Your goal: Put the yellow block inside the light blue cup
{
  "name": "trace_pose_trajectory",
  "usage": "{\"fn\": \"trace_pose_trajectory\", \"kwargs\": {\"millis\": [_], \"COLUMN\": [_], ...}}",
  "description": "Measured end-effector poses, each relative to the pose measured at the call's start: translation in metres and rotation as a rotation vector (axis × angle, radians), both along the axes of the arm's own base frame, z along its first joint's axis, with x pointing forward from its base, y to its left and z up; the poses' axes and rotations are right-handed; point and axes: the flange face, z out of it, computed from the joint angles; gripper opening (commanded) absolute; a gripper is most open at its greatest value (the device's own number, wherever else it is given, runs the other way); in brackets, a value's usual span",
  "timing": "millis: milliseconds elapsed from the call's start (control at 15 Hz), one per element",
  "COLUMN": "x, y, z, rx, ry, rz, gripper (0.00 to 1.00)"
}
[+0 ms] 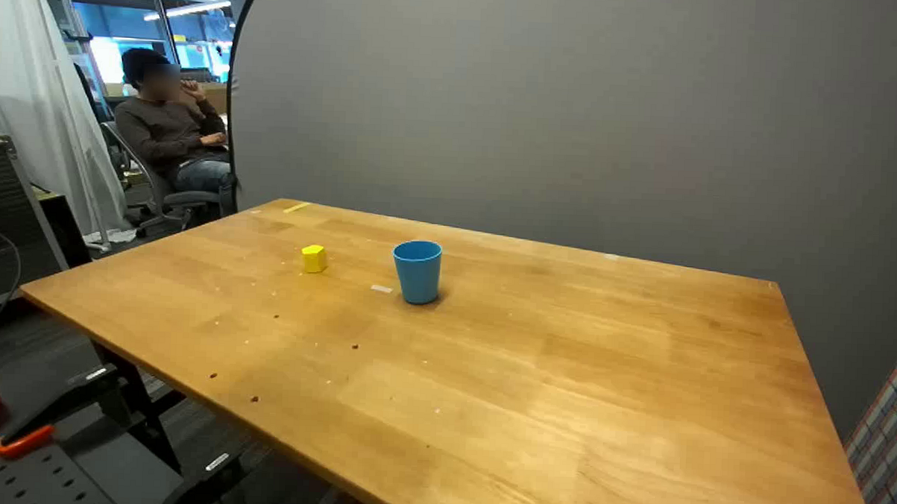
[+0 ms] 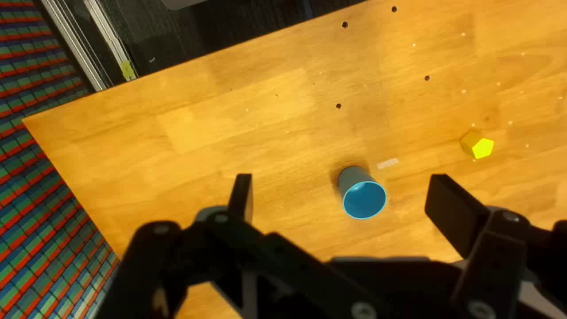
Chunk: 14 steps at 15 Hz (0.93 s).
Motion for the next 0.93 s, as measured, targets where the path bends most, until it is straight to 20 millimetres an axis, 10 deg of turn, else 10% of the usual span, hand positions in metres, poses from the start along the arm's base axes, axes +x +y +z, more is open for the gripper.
{"fn": "trace_pose_trajectory", "kwargs": {"millis": [667, 933], "x": [0.005, 0.05], "y": [0.005, 0.071], "z": [0.002, -0.035], "rx": [-0.006, -0.003], "ry": [-0.009, -0.006], "rz": [0.003, 0.098], "gripper": [1.0, 1.0]}}
